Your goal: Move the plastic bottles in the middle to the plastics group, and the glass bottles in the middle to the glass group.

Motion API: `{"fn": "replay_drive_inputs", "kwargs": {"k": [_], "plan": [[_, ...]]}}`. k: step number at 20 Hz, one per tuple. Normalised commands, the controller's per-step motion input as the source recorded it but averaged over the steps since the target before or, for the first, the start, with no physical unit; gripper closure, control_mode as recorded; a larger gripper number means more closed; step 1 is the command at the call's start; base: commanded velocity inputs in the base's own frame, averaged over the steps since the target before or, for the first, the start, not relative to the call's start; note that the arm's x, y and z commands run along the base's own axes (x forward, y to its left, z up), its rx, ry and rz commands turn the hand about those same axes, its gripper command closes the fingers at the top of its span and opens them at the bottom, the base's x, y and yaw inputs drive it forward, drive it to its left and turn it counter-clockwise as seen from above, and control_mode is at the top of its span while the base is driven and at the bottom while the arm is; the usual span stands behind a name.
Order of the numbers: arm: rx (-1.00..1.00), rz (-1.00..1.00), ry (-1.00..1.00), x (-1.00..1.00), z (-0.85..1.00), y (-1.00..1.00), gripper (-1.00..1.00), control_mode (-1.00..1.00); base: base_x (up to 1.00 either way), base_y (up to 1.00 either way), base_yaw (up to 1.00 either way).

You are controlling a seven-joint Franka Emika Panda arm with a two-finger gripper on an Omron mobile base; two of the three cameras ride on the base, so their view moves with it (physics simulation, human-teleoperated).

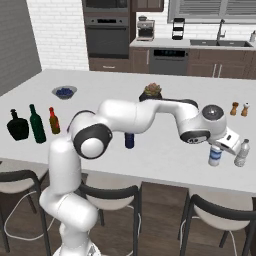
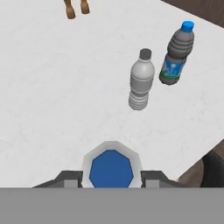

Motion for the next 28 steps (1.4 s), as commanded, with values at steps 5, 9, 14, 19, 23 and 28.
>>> {"fn": "replay_drive_inputs", "kwargs": {"k": [5,9,14,19,23,28], "plan": [[0.00,0.00,0.02,0.17,0.00,0.00,1.00,-1.00,0.00,0.00,0.00],[0.02,0.00,0.04,0.17,0.00,-0.03,1.00,-1.00,0.00,0.00,0.00],[0.02,-0.01,0.06,0.05,0.00,-0.04,1.00,-1.00,0.00,0.00,0.00],[0.01,0.00,0.00,0.00,-0.15,0.00,1.00,-1.00,0.00,0.00,0.00],[0.01,0.00,0.00,0.00,-0.27,0.00,1.00,-1.00,0.00,0.00,0.00],[0.02,0.00,0.00,0.00,-0.25,0.00,1.00,-1.00,0.00,0.00,0.00]]}}
